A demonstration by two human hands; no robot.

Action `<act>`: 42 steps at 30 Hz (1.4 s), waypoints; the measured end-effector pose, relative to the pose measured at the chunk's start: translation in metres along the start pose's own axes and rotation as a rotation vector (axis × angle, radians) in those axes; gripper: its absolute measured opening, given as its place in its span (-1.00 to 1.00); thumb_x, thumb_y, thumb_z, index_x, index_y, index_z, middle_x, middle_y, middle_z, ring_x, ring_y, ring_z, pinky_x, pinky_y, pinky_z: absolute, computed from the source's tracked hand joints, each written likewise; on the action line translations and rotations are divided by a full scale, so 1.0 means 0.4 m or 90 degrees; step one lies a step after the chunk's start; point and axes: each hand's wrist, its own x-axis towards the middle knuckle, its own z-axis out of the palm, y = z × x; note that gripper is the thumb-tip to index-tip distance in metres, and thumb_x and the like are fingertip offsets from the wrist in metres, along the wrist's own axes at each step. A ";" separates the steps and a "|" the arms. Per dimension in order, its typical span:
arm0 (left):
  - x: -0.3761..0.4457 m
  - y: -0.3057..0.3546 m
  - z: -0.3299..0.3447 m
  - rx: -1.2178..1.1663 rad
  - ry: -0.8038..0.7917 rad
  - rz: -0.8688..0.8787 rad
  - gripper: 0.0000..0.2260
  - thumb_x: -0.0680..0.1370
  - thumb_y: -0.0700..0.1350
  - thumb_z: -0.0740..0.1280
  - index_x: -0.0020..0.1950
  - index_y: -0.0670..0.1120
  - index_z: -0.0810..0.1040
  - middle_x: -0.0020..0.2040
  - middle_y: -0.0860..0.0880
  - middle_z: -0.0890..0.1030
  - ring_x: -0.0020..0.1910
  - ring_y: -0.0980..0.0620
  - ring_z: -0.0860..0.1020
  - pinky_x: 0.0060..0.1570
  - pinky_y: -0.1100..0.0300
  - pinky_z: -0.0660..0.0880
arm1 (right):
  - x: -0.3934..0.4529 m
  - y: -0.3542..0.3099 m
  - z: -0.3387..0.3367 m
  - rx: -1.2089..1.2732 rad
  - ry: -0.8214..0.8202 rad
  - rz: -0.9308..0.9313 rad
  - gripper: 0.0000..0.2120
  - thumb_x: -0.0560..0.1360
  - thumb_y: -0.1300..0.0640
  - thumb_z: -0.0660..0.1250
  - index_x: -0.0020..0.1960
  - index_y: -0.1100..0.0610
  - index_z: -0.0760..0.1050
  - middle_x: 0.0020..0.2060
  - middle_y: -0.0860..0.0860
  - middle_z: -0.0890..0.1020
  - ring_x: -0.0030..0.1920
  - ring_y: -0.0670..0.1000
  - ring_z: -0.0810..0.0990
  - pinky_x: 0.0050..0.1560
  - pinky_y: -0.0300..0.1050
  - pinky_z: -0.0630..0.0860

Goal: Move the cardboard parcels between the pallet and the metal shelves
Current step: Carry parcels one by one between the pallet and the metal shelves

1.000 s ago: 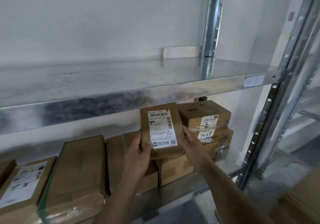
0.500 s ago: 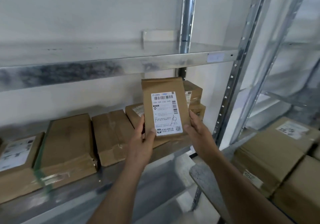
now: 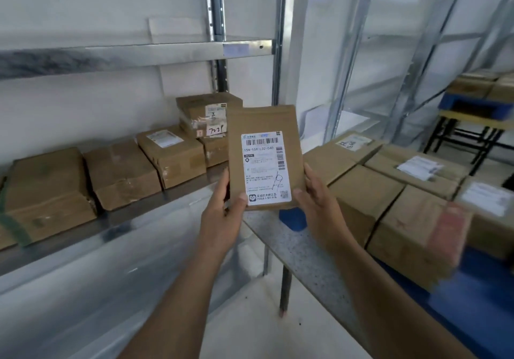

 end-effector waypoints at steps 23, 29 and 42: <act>-0.246 0.220 0.540 -0.095 -0.441 0.198 -0.64 0.59 -0.16 0.22 0.17 0.32 0.33 0.09 0.36 0.53 0.13 0.39 0.47 0.00 0.46 0.45 | -0.447 -0.030 -0.514 -0.130 0.452 0.066 -0.54 0.57 0.20 0.25 0.42 -0.07 0.28 0.15 -0.10 0.59 0.13 -0.11 0.57 0.13 0.03 0.56; -0.259 0.225 0.689 0.017 -0.496 0.296 -0.58 0.57 -0.10 0.21 0.44 0.00 0.29 0.36 0.10 0.40 0.29 0.16 0.41 0.23 0.14 0.47 | -0.508 -0.004 -0.603 -0.165 0.528 0.174 -0.56 0.56 0.17 0.24 0.10 -0.42 0.34 0.06 -0.19 0.60 0.08 -0.12 0.59 0.06 0.00 0.58; -0.220 0.132 0.824 0.394 -0.582 0.300 -0.44 0.59 0.14 0.09 0.54 0.04 0.00 0.54 0.05 0.10 0.51 0.02 -0.01 0.47 -0.09 -0.04 | -0.530 0.150 -0.639 -0.181 0.601 0.394 -0.52 0.57 0.07 0.23 0.46 -0.08 0.21 0.05 -0.17 0.57 -0.03 -0.19 0.52 -0.22 -0.31 0.38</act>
